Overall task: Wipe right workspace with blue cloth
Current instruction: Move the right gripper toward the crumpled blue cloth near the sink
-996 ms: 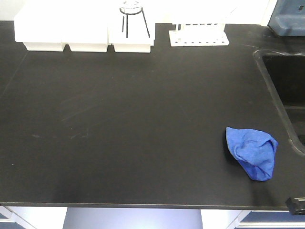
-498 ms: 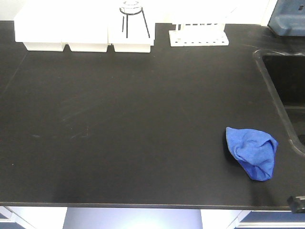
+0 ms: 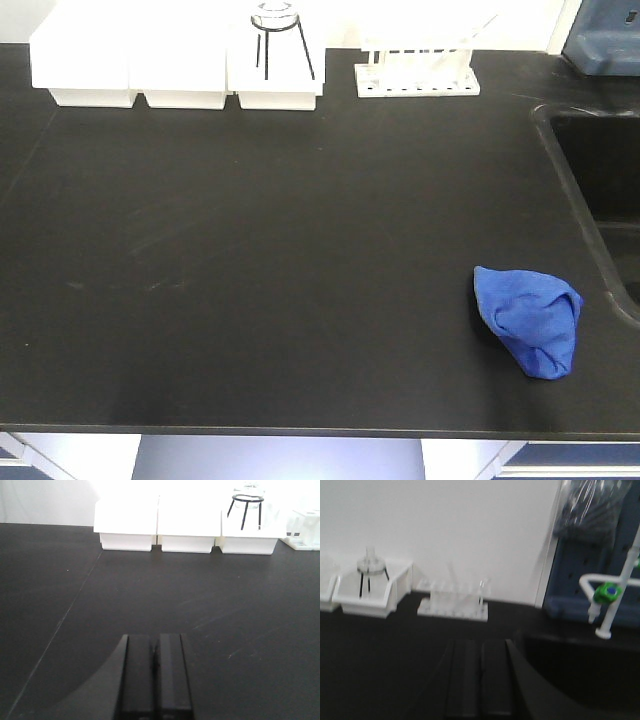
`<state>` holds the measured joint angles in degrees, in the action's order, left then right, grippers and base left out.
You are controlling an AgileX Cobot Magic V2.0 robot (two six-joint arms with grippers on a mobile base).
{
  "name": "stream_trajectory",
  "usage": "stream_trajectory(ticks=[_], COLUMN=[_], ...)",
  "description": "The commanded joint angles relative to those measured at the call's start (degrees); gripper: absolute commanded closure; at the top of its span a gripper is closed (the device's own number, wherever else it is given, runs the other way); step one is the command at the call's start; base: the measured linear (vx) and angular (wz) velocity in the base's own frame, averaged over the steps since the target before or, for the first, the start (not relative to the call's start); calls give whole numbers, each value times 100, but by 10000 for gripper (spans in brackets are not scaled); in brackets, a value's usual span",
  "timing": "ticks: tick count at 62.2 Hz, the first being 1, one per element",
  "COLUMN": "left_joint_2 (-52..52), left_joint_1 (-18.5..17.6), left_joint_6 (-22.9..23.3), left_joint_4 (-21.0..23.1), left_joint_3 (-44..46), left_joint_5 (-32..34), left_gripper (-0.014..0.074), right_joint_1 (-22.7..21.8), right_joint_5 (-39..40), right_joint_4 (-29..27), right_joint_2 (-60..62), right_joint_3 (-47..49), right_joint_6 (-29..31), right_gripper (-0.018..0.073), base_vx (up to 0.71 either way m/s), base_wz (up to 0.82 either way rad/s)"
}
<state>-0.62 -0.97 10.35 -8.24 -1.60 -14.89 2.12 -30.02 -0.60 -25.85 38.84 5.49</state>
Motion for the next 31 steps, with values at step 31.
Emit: stream_trajectory(ticks=[31], left_joint_2=[-93], left_joint_1=[-28], left_joint_6=[49], left_joint_4=[-6], left_joint_3=[-174], left_joint_5=[459], left_gripper=[602], right_joint_1=[-32], right_joint_5=[-1491], right_joint_4=[-443], right_joint_2=[-2617], right_joint_3=[1189], right_joint_6=[29], right_gripper=[444], base_vx=[0], base_wz=[0])
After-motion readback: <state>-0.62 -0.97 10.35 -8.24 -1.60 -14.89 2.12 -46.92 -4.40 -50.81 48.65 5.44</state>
